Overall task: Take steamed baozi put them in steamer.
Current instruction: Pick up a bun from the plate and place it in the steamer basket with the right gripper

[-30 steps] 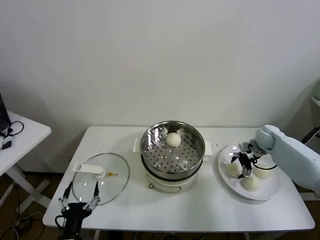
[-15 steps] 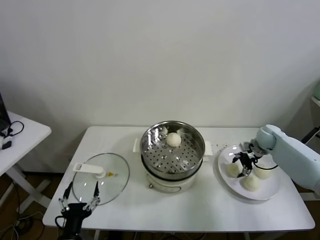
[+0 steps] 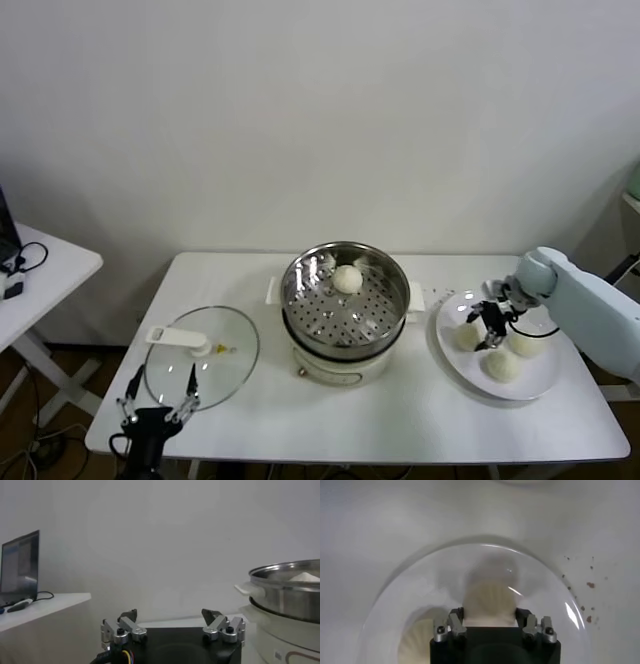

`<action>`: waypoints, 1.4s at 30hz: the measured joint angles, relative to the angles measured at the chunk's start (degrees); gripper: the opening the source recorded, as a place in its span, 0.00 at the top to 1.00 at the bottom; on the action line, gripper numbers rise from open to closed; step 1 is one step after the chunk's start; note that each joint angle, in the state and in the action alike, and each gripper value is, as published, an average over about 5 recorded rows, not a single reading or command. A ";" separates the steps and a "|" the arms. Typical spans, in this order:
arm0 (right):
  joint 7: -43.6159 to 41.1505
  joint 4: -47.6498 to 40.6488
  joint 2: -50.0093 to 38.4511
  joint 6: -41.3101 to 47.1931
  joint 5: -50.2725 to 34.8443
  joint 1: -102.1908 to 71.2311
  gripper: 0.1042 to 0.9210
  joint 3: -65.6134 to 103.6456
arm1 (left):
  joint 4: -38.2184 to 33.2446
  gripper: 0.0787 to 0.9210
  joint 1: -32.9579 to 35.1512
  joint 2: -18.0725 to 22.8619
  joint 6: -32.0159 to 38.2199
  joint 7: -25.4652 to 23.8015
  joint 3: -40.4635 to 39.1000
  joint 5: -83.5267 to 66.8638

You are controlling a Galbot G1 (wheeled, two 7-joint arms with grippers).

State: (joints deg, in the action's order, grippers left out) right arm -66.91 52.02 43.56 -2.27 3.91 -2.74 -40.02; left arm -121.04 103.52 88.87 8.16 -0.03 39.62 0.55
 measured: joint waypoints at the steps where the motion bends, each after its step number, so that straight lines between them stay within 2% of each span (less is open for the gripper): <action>1: -0.07 0.21 -0.15 0.25 -0.75 0.48 0.31 -0.39 | 0.00 0.12 -0.06 0.00 -0.02 0.00 -0.03 -0.03; 13: -0.96 1.99 -0.25 3.82 -15.96 15.94 0.30 -12.94 | -0.34 0.12 -0.17 -0.22 -0.13 -0.24 -0.71 0.39; 25: -1.58 5.30 4.68 7.40 -32.73 36.91 0.30 -30.74 | -1.04 0.12 -1.13 -0.43 -0.55 -0.30 -2.23 1.71; 34: 0.34 8.80 10.75 11.09 -38.35 41.71 0.30 -35.85 | -0.93 0.12 -0.91 -0.59 -0.18 -0.21 -3.97 3.09; 42: 2.51 9.03 17.50 13.72 -39.78 39.74 0.30 -36.38 | -0.63 0.12 -0.29 -0.51 0.36 0.30 -4.00 3.15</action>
State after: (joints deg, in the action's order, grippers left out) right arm -64.40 61.04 61.06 11.45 -35.87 37.01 -76.40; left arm -121.67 103.24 88.36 8.52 0.27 35.61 3.70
